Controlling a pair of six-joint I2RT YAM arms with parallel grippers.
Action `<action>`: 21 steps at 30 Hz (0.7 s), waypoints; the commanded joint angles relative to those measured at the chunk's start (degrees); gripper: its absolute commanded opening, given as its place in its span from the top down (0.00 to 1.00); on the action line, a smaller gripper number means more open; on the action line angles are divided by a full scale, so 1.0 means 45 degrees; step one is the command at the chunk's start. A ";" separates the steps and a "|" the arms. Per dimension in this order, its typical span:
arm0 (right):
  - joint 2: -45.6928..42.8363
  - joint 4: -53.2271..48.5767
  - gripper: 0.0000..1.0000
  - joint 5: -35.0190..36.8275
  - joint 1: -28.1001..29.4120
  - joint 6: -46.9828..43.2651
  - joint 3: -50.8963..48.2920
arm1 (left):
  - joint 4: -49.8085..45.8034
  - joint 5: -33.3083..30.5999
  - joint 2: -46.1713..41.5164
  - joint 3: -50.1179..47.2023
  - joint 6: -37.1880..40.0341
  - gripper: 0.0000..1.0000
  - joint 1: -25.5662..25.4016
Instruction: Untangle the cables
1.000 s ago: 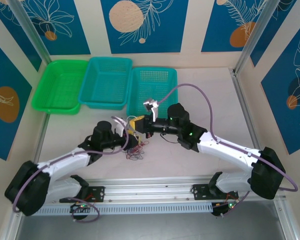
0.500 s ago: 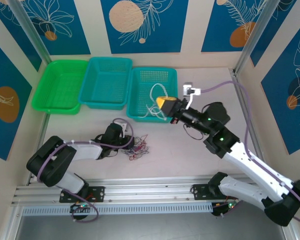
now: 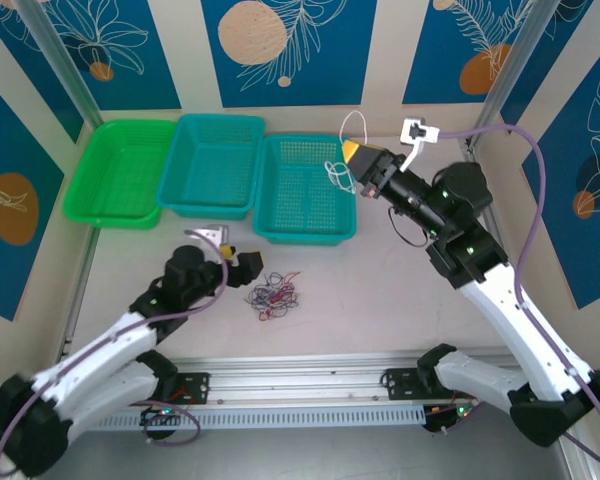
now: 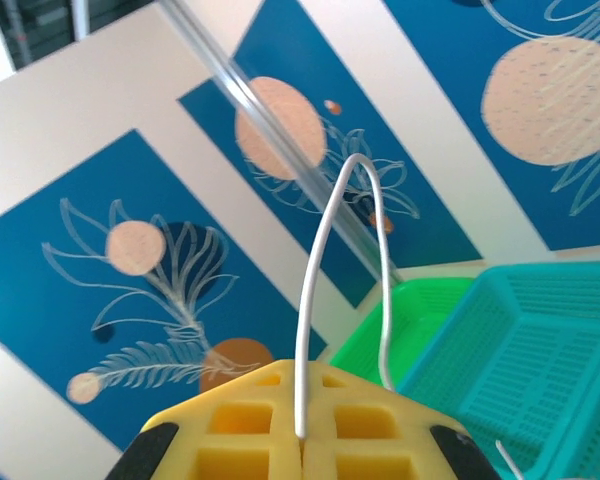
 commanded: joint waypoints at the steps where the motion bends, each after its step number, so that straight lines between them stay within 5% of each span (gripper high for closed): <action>1: 0.1343 -0.1186 1.00 0.0680 -0.0298 -0.0469 0.0593 | -0.2906 -0.0713 -0.1682 0.0932 0.0829 0.12 -0.0035; 11: 0.5741 -0.0752 1.00 0.0481 -0.0955 -0.0250 0.0874 | -0.4529 -0.1121 -0.4326 0.0425 0.0482 0.08 -0.0042; 12: 0.6264 -0.0830 0.93 0.0177 -0.1040 -0.0208 0.1040 | -0.4486 -0.1158 -0.4308 0.0324 0.0461 0.07 -0.0042; 14: 0.7587 -0.2150 0.38 -0.0815 -0.1267 0.0120 0.2052 | -0.4474 -0.1101 -0.4063 0.0250 0.0438 0.07 -0.0037; 15: 0.8109 -0.3435 0.28 -0.0984 -0.1332 0.0380 0.2798 | -0.4541 -0.1080 -0.3938 0.0286 0.0375 0.06 -0.0041; 17: 0.8655 -0.4847 0.23 -0.0910 -0.1309 0.0527 0.3580 | -0.4894 -0.1092 -0.3491 0.0492 0.0093 0.05 -0.0025; 21: 0.7183 -0.3397 0.21 -0.0427 -0.1168 0.0839 0.1634 | -0.5369 -0.0461 -0.2218 0.0940 -0.0173 0.06 -0.0023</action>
